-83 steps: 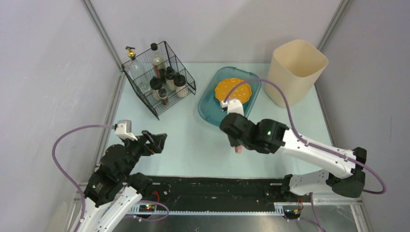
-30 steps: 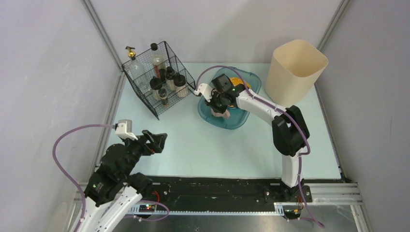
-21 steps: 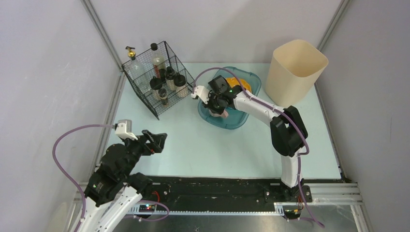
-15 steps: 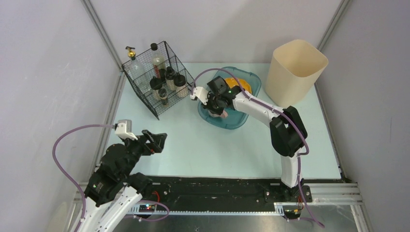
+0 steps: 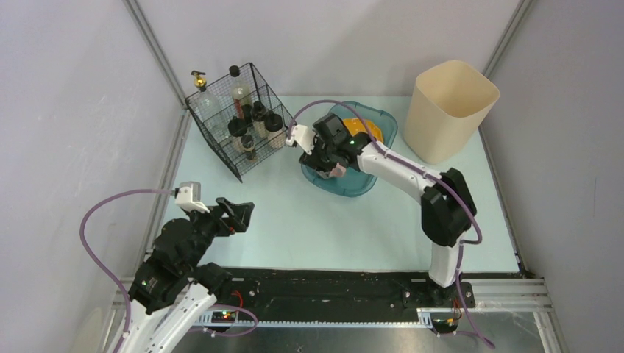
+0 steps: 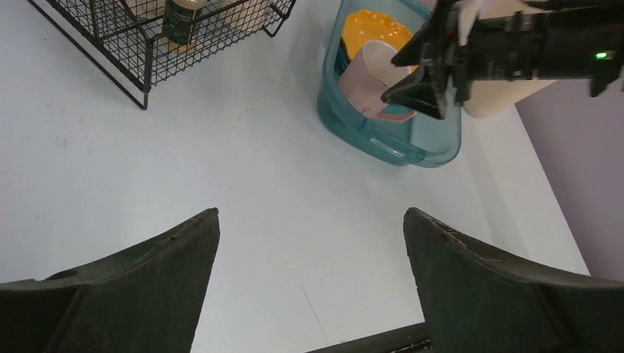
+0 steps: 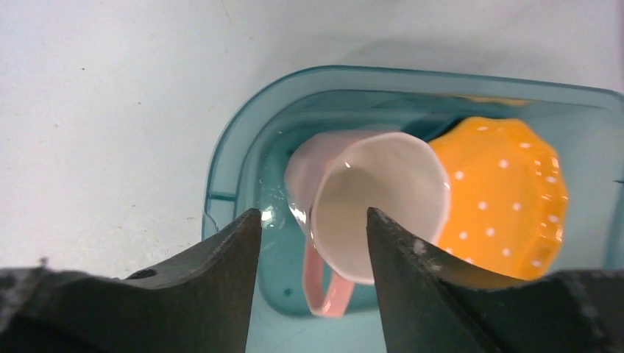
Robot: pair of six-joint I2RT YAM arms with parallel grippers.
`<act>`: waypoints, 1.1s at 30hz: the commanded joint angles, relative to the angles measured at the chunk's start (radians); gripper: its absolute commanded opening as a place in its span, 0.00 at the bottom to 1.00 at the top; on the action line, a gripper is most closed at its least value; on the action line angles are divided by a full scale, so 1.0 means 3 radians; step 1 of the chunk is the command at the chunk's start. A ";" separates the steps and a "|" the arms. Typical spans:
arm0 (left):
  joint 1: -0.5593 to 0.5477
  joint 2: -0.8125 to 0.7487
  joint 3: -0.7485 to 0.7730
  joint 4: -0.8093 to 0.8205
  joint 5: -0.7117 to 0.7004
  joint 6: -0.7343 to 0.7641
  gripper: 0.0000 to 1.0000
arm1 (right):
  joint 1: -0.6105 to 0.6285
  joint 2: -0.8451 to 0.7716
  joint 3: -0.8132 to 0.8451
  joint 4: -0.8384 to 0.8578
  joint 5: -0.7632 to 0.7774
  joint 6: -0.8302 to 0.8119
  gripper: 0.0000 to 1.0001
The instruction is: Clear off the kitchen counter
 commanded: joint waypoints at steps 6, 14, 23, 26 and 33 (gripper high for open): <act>0.0027 0.0078 0.0009 0.0097 0.0053 0.0068 0.98 | 0.0291 -0.1127 -0.0517 0.0343 0.0591 0.0443 0.99; 0.0027 0.0090 0.0010 0.0097 0.0038 0.0065 0.98 | 0.0875 -0.1945 -0.0799 0.0133 0.1536 0.1059 0.99; 0.0014 0.0105 0.0009 0.0094 0.0039 0.0066 0.98 | 0.1484 -0.2684 -0.1064 -0.0423 0.2054 0.2007 0.99; -0.0005 0.0105 0.0003 0.0096 0.0023 0.0057 0.98 | 0.1589 -0.2791 -0.1155 -0.0631 0.2296 0.2411 1.00; -0.0020 0.0126 0.0008 0.0102 0.0033 0.0057 0.98 | 0.1822 -0.3009 -0.1504 -0.0976 0.2857 0.3110 0.99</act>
